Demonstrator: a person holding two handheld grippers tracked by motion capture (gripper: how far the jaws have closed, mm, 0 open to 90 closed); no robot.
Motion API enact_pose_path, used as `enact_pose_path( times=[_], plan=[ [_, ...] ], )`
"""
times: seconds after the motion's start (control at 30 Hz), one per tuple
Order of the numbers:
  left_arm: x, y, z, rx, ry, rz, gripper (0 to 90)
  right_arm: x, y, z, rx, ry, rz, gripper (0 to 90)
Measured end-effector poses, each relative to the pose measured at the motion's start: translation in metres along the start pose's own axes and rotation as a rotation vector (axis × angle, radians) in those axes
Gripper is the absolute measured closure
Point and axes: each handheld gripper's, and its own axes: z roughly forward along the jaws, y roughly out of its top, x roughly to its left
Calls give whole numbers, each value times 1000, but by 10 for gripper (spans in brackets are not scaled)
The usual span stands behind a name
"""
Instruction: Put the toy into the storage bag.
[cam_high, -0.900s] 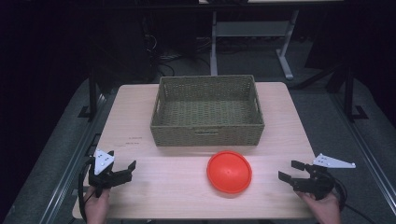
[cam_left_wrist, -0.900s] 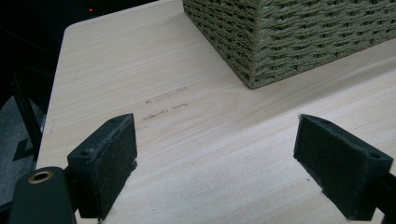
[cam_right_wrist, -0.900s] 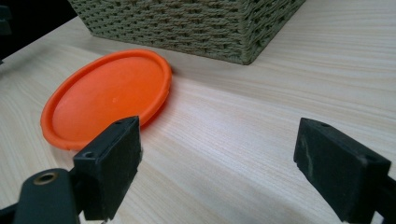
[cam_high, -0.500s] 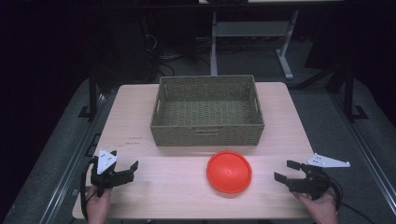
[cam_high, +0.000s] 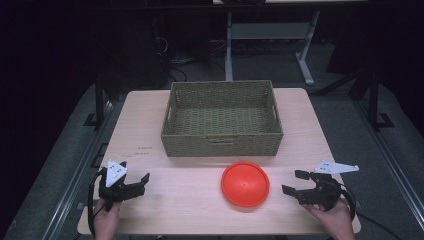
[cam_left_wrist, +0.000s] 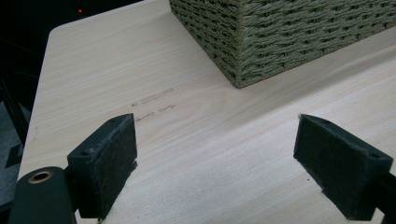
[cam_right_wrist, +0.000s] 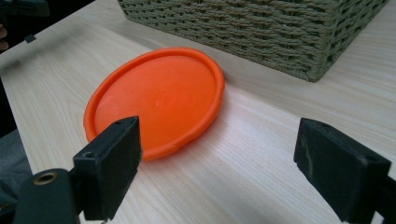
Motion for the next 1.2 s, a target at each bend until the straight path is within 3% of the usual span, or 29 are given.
enact_pose_path(
  times=[0.27, 0.53, 0.77, 1.2],
  plan=[
    [0, 0, 0, 2, 2, 4, 128, 3, 13, 7, 38, 11, -10, 141],
    [-2, 1, 1, 5, -1, 12, 128, 7, 31, 19, 83, 30, -56, 150],
    [0, 1, 2, 3, 0, 1, 128, 9, 43, 31, 123, 59, -51, 156],
    [-1, 1, 2, 7, -2, 7, 128, 7, 46, 62, 222, 67, -61, 228]
  ],
)
